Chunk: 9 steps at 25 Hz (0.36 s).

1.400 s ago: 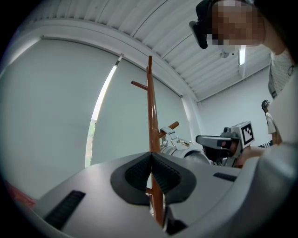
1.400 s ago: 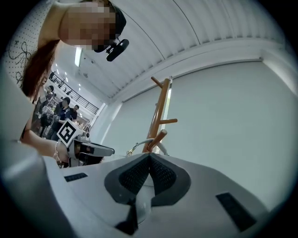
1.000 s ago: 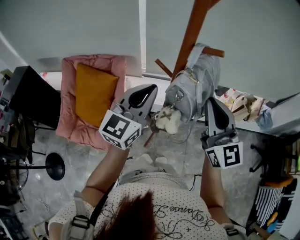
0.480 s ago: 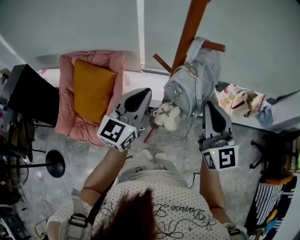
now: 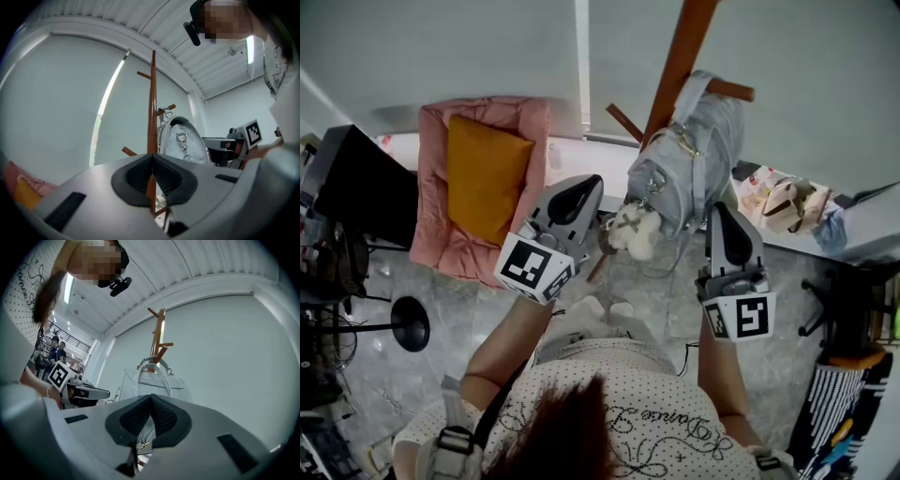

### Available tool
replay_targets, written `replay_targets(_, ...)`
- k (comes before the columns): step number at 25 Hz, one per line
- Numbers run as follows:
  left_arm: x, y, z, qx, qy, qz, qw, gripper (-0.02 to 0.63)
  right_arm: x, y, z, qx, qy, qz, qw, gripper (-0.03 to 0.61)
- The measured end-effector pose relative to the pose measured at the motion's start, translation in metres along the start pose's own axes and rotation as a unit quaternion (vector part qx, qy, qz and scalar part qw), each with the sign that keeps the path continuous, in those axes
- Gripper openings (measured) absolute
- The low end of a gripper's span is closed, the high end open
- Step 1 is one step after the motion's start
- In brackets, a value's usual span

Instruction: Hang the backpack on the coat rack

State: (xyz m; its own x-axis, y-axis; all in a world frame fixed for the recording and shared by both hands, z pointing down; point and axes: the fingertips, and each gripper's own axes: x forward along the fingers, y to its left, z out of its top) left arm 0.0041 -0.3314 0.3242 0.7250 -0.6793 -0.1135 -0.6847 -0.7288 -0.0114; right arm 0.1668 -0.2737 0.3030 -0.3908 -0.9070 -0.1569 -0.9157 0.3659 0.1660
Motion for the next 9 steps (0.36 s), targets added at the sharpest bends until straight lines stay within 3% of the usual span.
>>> replay_targets(9, 0.0014, 0.0021, 0.0017, 0.0, -0.004, 0.002, 1.0, 0.005, 0.0041, -0.0015, 0.0015, 0.003, -0.005, -0.002, 1.0, 0.012)
